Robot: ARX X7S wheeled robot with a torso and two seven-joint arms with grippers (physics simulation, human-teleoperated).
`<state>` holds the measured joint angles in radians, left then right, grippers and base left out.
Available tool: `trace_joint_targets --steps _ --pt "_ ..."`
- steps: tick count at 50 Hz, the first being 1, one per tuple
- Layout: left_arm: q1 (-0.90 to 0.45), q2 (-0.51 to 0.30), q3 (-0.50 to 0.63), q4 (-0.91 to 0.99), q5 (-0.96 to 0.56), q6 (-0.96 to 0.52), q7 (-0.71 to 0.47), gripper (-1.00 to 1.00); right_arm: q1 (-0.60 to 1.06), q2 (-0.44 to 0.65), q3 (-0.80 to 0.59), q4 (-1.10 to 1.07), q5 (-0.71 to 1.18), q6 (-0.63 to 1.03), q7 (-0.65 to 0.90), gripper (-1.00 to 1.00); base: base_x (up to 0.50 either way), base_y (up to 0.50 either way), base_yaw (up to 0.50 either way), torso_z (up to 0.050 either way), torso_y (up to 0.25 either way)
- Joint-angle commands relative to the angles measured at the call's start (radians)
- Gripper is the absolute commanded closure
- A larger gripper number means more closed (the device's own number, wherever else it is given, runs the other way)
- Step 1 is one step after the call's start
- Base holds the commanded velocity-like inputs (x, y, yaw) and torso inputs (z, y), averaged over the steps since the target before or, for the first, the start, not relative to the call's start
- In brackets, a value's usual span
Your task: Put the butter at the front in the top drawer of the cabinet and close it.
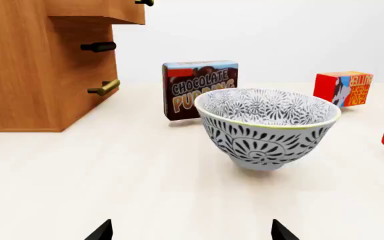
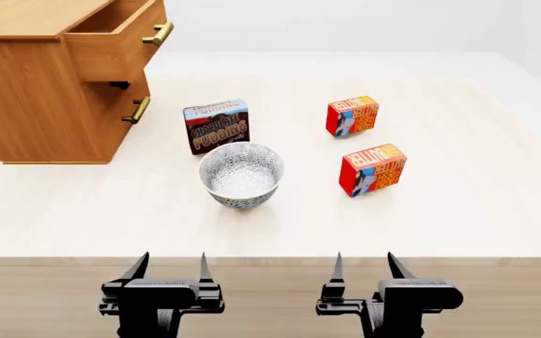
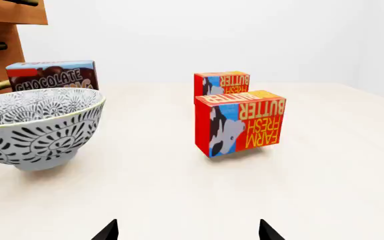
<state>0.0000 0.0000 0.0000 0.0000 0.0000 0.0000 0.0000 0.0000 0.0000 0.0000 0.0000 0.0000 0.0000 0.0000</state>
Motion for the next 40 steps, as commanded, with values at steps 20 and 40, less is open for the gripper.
trace_joint_targets --steps 20,40 --pt "0.011 -0.068 0.056 0.063 -0.050 -0.016 -0.062 -1.00 -0.011 0.073 -0.075 -0.025 0.038 0.000 0.085 -1.00 0.00 0.00 0.00 0.000 0.000" --pt "-0.187 -0.173 -0.001 0.733 -0.102 -0.554 -0.124 -1.00 0.165 0.170 -0.023 -0.859 0.155 0.803 0.109 -1.00 0.00 0.00 0.00 0.000 0.000"
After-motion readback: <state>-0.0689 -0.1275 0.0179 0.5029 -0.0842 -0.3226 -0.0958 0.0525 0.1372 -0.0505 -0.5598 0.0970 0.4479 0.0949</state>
